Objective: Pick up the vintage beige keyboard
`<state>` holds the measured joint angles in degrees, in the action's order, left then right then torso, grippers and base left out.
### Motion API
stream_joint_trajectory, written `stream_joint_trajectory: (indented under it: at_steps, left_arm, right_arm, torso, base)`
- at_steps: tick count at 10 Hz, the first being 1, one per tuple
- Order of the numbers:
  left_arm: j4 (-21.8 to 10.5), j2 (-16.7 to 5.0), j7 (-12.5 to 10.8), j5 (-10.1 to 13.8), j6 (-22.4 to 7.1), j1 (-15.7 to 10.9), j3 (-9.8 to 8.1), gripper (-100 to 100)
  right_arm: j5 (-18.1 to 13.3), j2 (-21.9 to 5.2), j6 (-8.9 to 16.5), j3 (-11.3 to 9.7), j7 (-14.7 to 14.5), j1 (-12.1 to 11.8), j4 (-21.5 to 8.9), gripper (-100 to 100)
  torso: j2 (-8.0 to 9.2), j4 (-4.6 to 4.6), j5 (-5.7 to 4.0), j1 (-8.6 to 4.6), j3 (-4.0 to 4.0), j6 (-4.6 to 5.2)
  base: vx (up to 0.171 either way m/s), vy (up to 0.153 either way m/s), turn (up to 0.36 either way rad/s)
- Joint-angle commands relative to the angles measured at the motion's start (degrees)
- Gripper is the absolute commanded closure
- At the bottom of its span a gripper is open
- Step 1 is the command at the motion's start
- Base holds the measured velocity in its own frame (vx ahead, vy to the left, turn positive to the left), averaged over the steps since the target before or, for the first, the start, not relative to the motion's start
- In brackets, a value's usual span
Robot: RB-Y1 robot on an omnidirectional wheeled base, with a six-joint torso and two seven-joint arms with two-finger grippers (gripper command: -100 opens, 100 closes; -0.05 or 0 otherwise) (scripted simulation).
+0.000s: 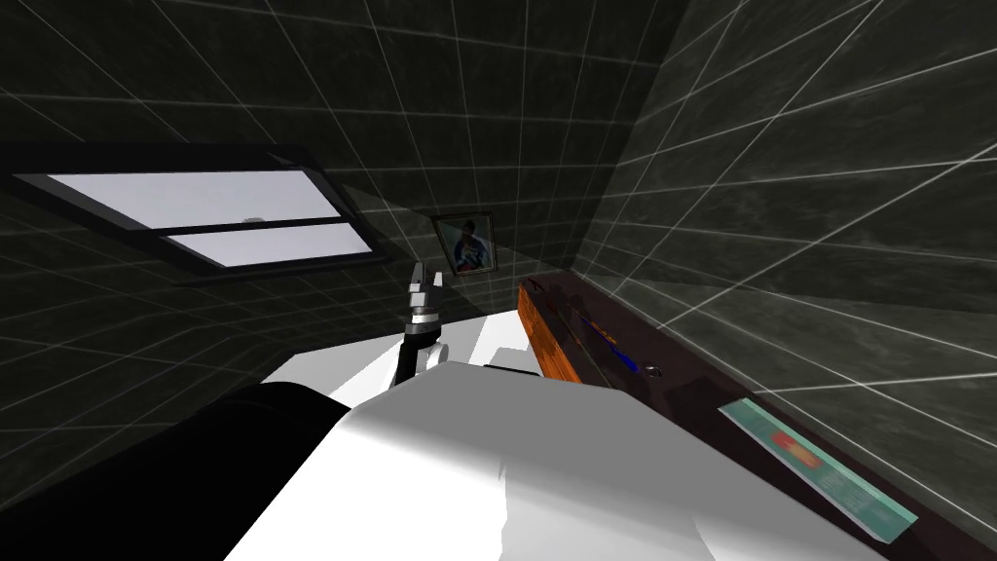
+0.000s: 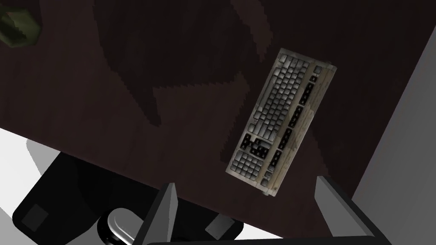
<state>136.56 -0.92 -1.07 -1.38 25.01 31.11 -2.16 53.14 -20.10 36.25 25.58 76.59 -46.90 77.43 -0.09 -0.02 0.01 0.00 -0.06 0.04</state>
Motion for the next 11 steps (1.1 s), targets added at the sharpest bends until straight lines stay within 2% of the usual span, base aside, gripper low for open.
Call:
stream_joint_trajectory:
  at_steps: [1, 2, 4, 5, 8, 11]
  left_arm:
    - [0.0, 0.0, 0.0, 0.0, 0.0, 0.0, 0.0, 0]
    - [0.0, 0.0, 0.0, 0.0, 0.0, 0.0, 0.0, 0]
    - [0.0, 0.0, 0.0, 0.0, 0.0, 0.0, 0.0, 0]
    - [0.0, 0.0, 0.0, 0.0, 0.0, 0.0, 0.0, 0]
    - [0.0, 0.0, 0.0, 0.0, 0.0, 0.0, 0.0, 0]
    - [0.0, 0.0, 0.0, 0.0, 0.0, 0.0, 0.0, 0]
  right_arm:
    - [2.24, -0.2, 1.39, 1.04, 2.46, -0.08, -2.79, -100]
    - [2.24, -0.2, 1.39, 1.04, 2.46, -0.08, -2.79, -100]
    - [5.5, -0.37, 3.69, 2.78, 5.94, -0.43, -6.57, -100]
    - [5.5, -0.37, 3.69, 2.78, 6.45, -0.43, -6.57, -100]
    - [9.52, -0.42, 6.24, 4.93, 11.11, -0.74, -11.19, -100]
    - [12.22, -0.3, 7.75, 6.36, 14.06, -0.88, -14.37, -100]
  torso:
    - [0.0, 0.0, 0.0, 0.0, 0.0, 0.0]
    - [-0.05, -0.01, 0.0, -0.02, -0.02, -0.02]
    - [-0.01, 0.0, 0.0, -0.02, -0.01, -0.01]
    - [-0.04, -0.01, -0.01, -0.08, -0.02, -0.01]
    - [-0.02, 0.0, -0.01, -0.07, -0.01, -0.01]
    - [-0.01, -0.01, -0.03, -0.14, -0.01, 0.01]
  base:
    - [0.051, -0.021, 0.116]
    - [0.04, -0.023, 0.063]
    - [0.045, -0.034, 0.125]
    - [0.035, -0.04, 0.054]
    - [0.041, -0.043, 0.115]
    - [0.039, -0.057, 0.074]
